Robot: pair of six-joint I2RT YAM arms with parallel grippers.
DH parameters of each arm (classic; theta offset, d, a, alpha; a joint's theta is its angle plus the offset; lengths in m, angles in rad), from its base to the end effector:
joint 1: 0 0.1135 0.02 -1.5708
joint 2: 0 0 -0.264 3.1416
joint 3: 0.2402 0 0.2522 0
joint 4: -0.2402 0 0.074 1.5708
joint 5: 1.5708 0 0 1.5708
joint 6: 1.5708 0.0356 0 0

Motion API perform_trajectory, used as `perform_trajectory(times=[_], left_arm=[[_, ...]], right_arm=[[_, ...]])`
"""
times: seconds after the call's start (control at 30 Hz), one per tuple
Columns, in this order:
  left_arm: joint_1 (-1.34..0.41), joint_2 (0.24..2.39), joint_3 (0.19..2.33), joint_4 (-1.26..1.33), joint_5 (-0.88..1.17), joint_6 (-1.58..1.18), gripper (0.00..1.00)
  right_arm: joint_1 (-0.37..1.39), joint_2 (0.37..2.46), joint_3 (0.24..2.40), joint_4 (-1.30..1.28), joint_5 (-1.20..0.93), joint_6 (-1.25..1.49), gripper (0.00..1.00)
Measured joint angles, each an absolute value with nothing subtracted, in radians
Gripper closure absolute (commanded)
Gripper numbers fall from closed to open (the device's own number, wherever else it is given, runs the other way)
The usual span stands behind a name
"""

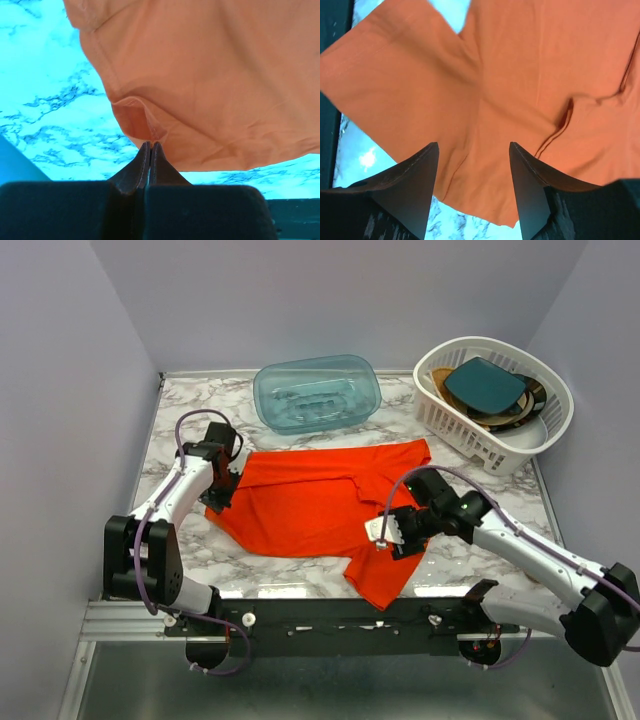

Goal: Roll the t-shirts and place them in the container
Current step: Fold the T-shirt at the center of the board.

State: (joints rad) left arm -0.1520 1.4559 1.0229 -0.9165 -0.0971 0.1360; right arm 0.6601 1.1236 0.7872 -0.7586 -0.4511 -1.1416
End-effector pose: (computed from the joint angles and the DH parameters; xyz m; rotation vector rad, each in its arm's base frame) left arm 0.2588 -0.0362 0.2207 0.4030 2.8885 0.1391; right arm 0.1528 0.1382 0.2331 -2.0839 1.4701 0.4202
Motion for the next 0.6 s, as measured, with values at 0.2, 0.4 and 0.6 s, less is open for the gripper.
perform_trajectory(times=[0.2,0.4,0.6], left_arm=[[-0.152,1.424,1.023,-0.952,-0.132,0.165,1.00],[-0.152,1.399,0.989,-0.941,-0.147,0.182,1.00],[-0.150,1.379,0.965,-0.924,-0.152,0.199,1.00]], right_arm=[[0.729,0.985,0.668,-0.807,-0.487,-1.354,0.34],[0.895,0.915,0.580,-0.812,-0.532,-1.424,0.40],[1.007,0.939,0.539,-0.786,-0.543,-1.419,0.45]])
